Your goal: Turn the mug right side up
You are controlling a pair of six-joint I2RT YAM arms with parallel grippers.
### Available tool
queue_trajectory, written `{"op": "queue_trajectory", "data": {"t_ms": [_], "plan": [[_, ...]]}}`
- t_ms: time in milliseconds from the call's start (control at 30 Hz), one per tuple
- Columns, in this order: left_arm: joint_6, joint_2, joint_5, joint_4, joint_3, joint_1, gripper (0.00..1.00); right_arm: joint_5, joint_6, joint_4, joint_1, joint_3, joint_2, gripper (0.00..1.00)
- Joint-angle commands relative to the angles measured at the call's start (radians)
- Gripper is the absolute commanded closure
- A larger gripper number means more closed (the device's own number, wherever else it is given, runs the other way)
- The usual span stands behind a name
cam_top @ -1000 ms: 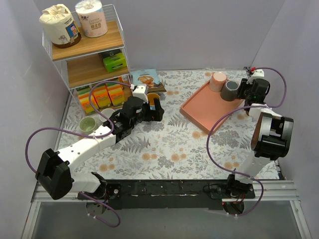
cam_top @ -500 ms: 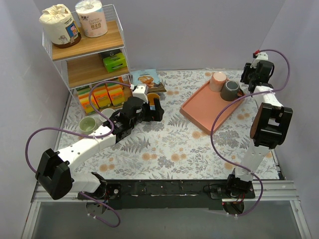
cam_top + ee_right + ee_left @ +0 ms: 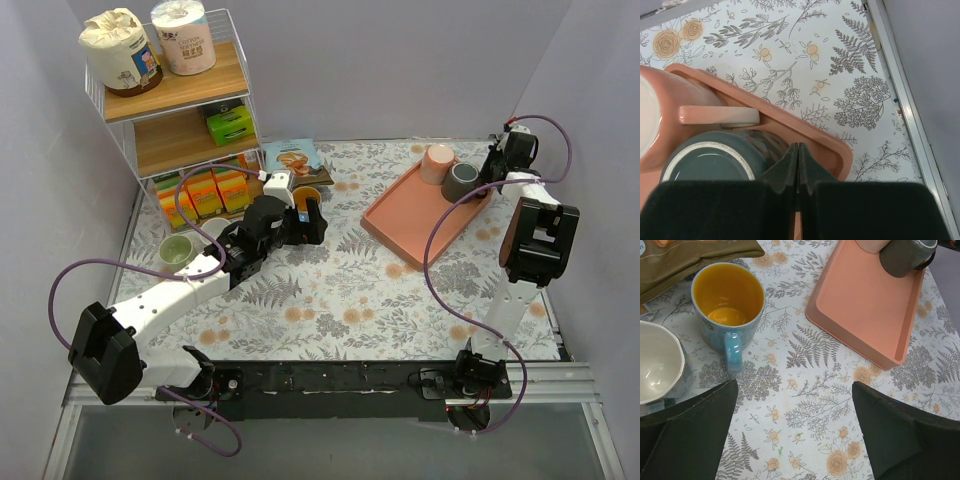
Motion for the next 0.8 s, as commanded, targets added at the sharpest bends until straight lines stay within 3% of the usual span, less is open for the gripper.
{"op": "queue_trajectory", "data": {"t_ms": [0,333,433,467,533,667,767], "plan": [[-0.009,-0.037,-0.017,-0.007,-0.004,-0.006,0.02,-0.006,0.022,-0.025,0.006,-0.033,-0.045,0.99],[-0.014,-0.063,-0.019,0.014,-0.032,-0.004,0.02,-0.109,-0.030,0.009,0.007,-0.255,-0.258,0.99],[-0.010,-0.066,-0.016,0.013,-0.034,-0.004,0.02,-0.037,-0.036,-0.029,0.007,-0.249,-0.289,0.84],[-0.010,-0.067,-0.014,0.014,-0.034,-0.006,0.02,-0.035,-0.044,-0.033,0.007,-0.248,-0.300,0.75],[-0.010,-0.069,-0.011,0.013,-0.037,-0.006,0.02,-0.042,-0.073,-0.034,0.009,-0.263,-0.338,0.69],[-0.014,-0.075,-0.011,0.014,-0.038,-0.006,0.02,-0.143,-0.160,-0.040,0.009,-0.282,-0.384,0.57],[-0.019,-0.078,-0.008,0.015,-0.041,-0.006,0.02,-0.248,-0.254,-0.129,0.010,-0.211,-0.319,0.47]]}}
